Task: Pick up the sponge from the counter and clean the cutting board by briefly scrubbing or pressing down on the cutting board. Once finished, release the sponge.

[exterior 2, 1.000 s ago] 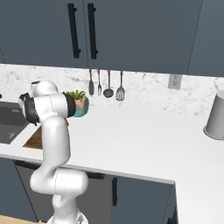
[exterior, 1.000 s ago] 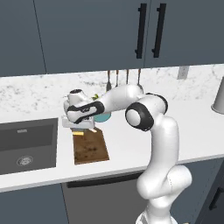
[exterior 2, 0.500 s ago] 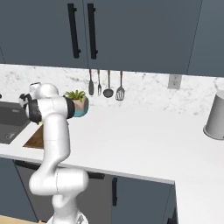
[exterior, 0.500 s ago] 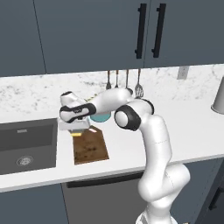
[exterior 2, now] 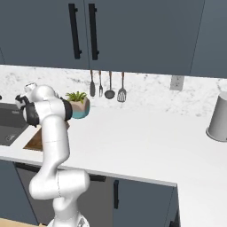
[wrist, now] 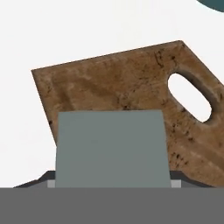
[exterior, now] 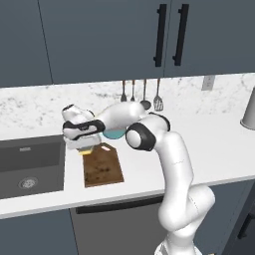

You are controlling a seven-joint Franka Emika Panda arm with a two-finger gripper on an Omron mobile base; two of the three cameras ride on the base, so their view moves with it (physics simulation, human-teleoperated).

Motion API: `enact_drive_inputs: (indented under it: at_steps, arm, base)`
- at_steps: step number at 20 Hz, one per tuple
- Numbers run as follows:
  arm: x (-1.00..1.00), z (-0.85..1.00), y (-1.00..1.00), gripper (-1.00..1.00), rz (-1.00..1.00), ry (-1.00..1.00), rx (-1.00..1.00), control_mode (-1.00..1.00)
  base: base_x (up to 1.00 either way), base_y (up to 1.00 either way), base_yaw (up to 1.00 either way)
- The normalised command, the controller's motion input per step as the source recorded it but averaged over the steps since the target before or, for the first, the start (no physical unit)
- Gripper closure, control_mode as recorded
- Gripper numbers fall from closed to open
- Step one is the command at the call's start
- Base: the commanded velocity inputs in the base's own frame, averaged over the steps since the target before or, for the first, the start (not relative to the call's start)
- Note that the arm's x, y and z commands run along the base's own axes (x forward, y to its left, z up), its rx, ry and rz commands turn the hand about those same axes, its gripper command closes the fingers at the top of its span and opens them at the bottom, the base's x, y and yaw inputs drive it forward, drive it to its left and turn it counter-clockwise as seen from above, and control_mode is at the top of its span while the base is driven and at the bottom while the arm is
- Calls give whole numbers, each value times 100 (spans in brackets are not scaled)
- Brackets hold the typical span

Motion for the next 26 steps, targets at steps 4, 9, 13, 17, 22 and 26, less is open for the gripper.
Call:
enact_drive_inputs:
  at_steps: [4,9,13,17,22,26]
  arm:
    - [-42,-30,-99,100,0,0,1,-100]
    - [-39,-36,-97,100,3,0,1,-100]
    - [-44,-49,-64,100,8,-1,0,-100]
    - [-54,-55,-37,100,12,-3,0,-100]
    - [-61,-42,-36,100,11,-4,0,-100]
    - [-39,-29,-15,100,12,0,3,-100]
  base:
    - [0,0,0]
    - [0,0,0]
    - [0,0,0]
    - [0,0,0]
    - [0,0,0]
    - [0,0,0]
